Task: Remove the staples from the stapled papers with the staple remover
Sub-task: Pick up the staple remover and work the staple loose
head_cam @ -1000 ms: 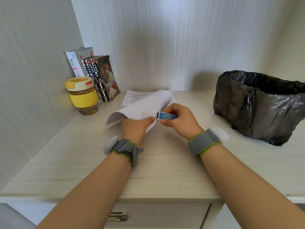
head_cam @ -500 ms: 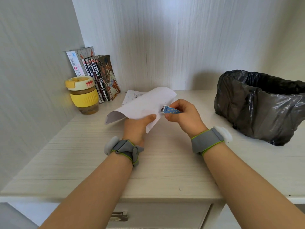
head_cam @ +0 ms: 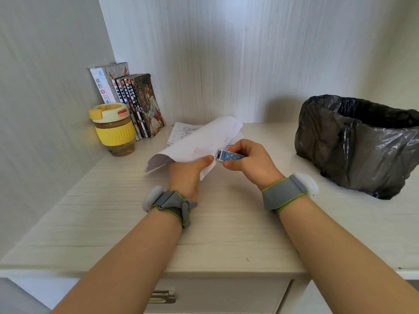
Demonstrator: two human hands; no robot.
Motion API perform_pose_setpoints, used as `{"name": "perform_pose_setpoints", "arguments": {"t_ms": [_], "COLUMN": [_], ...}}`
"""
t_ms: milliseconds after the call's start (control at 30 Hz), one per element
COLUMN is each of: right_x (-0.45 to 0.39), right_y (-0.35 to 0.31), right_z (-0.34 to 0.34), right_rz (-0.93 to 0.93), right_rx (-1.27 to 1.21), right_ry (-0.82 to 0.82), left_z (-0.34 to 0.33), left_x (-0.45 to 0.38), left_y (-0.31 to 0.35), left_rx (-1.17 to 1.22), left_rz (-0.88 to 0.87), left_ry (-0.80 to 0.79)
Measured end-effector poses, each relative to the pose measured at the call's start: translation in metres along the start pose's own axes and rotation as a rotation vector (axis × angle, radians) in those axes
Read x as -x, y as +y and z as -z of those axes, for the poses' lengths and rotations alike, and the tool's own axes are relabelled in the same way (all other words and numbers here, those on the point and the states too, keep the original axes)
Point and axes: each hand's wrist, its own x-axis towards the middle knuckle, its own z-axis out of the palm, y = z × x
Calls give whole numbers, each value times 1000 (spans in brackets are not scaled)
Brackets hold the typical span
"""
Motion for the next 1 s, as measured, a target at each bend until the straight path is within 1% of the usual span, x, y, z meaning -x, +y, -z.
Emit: {"name": "perform_pose_setpoints", "arguments": {"t_ms": [133, 333, 567, 700, 933, 1000], "right_x": [0, 1, 1, 1, 0, 1], "right_y": [0, 0, 0, 0, -1, -2], "right_z": [-1, -2, -2, -1, 1, 1], "right_rz": [-9, -31, -56, -37, 23, 20], "right_rx": [-16, -45, -72, -81, -50, -42], "right_ry": [5, 5, -8, 24, 38, 27], "left_z": [0, 0, 2, 2, -1, 0], "left_x": [0, 1, -2, -3, -2, -2], "left_y": [1, 1, -1, -4, -2, -1], "left_rx": [23, -9, -113, -132, 39, 77], "left_rz": [-20, -75, -84, -87, -13, 3], "left_ry": [-5, -11, 30, 31, 31, 7]}}
